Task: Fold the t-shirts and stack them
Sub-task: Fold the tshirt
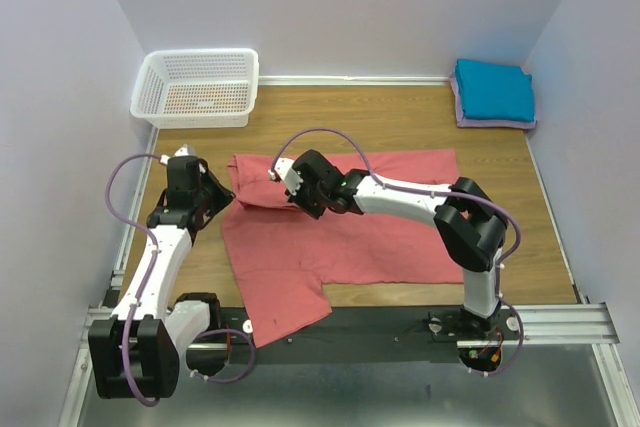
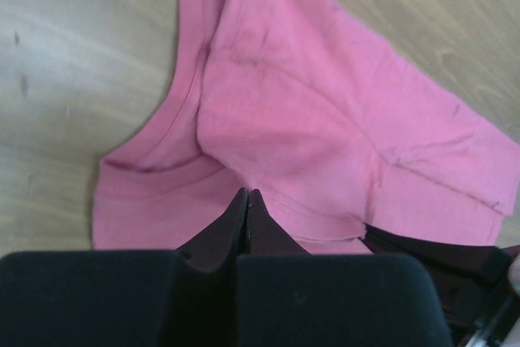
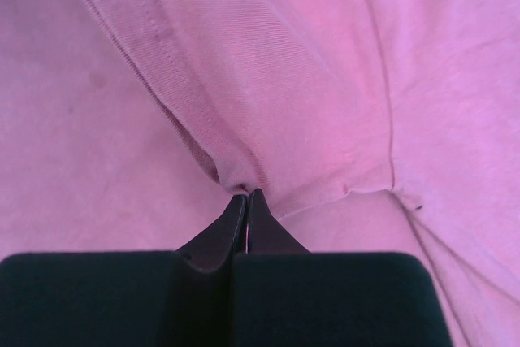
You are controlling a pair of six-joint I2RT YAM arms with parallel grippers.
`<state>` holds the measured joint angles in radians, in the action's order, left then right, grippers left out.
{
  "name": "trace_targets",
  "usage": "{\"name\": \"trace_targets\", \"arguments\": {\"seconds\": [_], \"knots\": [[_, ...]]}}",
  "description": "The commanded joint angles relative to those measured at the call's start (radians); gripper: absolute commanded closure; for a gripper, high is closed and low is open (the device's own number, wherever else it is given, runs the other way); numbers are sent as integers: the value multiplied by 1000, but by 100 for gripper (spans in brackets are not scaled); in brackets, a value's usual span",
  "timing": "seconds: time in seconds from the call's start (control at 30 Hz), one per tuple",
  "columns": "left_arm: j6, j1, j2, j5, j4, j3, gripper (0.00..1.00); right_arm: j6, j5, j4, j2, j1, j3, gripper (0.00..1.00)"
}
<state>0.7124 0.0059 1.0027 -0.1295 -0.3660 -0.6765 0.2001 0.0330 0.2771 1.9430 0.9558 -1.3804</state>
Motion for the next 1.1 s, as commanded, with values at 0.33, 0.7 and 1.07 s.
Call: {"name": "trace_targets", "arguments": {"seconds": [0.33,0.7,1.07], "knots": [[87,-3,-52,-41,-80,129,100,16,42,97,-41,8,80,99],[151,-3,-197,-51,-175,161,100,-17,13,103,-21,6,73,86],[206,-58,-315,-67,-274,149,81,-162,62,103,-133,-124,49,45]]}}
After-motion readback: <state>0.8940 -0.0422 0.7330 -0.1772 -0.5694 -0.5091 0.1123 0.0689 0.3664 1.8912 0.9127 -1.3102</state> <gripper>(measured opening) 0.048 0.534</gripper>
